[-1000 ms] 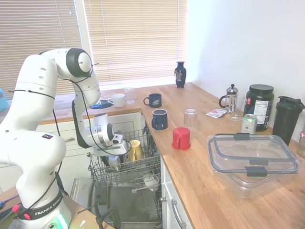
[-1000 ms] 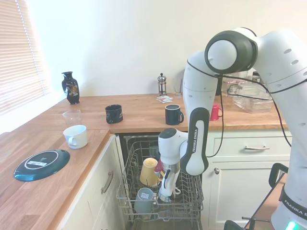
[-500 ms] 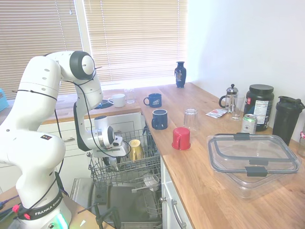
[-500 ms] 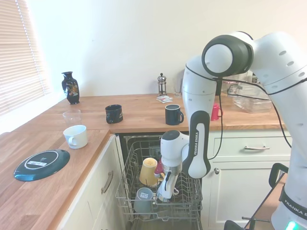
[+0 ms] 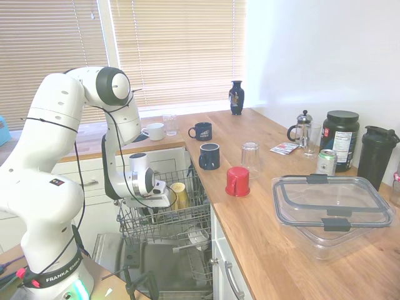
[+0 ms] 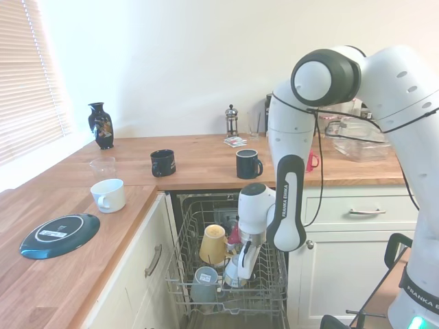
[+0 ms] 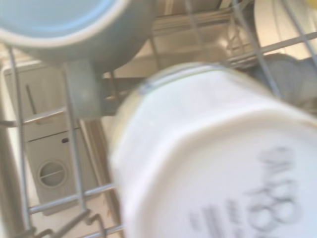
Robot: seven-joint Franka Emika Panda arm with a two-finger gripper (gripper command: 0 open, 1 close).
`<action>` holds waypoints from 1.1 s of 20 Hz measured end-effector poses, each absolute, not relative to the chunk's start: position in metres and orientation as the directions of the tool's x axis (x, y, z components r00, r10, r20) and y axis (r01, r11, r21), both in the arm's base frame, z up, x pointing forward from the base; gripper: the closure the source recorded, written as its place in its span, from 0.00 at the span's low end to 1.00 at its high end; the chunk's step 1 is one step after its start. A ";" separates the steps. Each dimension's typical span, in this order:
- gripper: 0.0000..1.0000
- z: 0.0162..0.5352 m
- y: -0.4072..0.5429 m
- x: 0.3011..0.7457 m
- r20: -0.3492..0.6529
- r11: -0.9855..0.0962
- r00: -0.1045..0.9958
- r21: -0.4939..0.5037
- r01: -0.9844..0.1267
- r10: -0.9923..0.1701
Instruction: Unload a mug from dishwasher
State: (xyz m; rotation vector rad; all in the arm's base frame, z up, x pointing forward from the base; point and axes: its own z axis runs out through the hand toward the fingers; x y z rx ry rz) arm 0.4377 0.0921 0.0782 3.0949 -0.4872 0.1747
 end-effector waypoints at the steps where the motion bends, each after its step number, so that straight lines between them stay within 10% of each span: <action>1: 1.00 0.079 0.090 0.437 0.111 -0.952 0.945 -0.014 -0.307 -0.307; 22: 1.00 0.146 0.044 0.418 0.171 -0.942 0.927 -0.021 -0.335 -0.333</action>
